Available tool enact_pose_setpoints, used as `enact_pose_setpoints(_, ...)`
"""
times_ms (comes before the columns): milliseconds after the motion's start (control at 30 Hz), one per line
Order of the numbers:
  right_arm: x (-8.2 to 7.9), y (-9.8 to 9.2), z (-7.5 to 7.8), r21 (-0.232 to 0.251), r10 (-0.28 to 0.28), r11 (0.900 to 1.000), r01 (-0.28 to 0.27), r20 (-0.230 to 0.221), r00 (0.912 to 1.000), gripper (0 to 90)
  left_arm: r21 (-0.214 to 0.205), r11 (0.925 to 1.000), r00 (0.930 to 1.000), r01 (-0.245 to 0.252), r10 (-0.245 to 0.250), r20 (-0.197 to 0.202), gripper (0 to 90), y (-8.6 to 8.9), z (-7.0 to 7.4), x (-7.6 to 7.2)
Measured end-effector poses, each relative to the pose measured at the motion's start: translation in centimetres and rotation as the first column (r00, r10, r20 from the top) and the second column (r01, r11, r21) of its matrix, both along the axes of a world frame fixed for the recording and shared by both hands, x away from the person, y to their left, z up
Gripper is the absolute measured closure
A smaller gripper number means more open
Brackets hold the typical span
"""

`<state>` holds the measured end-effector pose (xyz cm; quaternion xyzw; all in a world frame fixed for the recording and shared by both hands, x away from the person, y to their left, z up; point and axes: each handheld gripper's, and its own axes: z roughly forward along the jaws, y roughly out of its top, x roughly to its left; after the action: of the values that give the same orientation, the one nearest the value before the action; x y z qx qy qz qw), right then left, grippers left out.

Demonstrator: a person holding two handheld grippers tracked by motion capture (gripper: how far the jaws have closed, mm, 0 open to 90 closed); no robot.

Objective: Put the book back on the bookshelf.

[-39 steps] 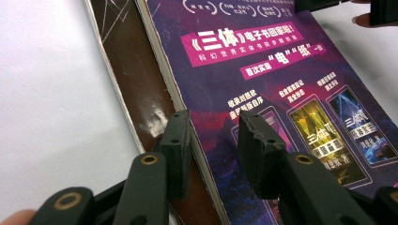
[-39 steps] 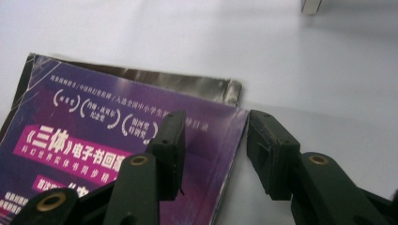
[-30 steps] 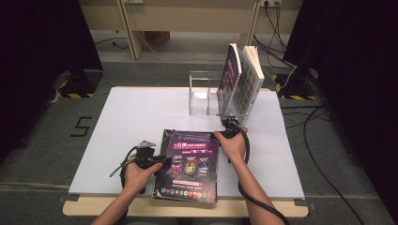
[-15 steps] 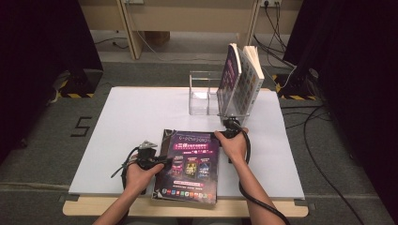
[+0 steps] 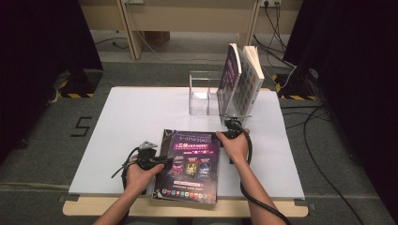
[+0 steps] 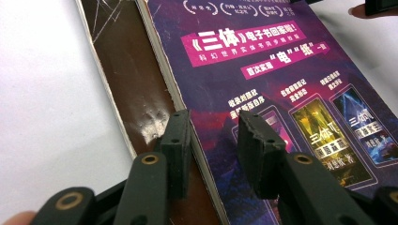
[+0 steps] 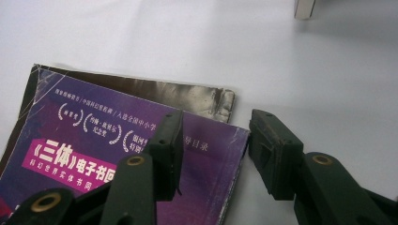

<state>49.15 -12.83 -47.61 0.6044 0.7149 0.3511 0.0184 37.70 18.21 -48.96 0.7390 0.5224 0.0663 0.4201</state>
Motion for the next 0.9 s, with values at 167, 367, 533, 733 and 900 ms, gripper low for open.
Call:
enact_pose_setpoints(167,-0.1,0.0,0.0,-0.003,-0.006,1.0000,0.006,0.001,1.0000,55.8,0.016,0.9999,1.0000,0.003,-0.004,0.005,65.0,-0.1,0.0,0.0)
enact_pose_setpoints(367,-0.1,0.1,-0.1,0.004,-0.025,0.9997,0.025,-0.005,0.9997,56.0,0.018,0.9998,1.0000,0.001,-0.001,0.004,65.8,-0.1,0.0,0.0)
enact_pose_setpoints(533,-0.2,0.3,0.0,-0.008,-0.031,0.9995,0.031,0.002,0.9995,57.6,0.020,0.9998,1.0000,-0.003,0.002,0.004,66.2,-0.1,0.1,-0.1)
enact_pose_setpoints(733,-0.2,0.1,0.6,0.026,-0.051,0.9983,0.051,-0.019,0.9985,58.2,0.022,0.9997,1.0000,-0.008,0.008,0.003,67.2,-0.1,0.1,-0.1)
enact_pose_setpoints(900,-0.3,0.0,1.0,0.055,-0.073,0.9956,0.075,-0.028,0.9969,58.2,0.019,0.9997,0.9999,-0.016,0.016,0.005,67.4,-0.2,0.0,-0.1)
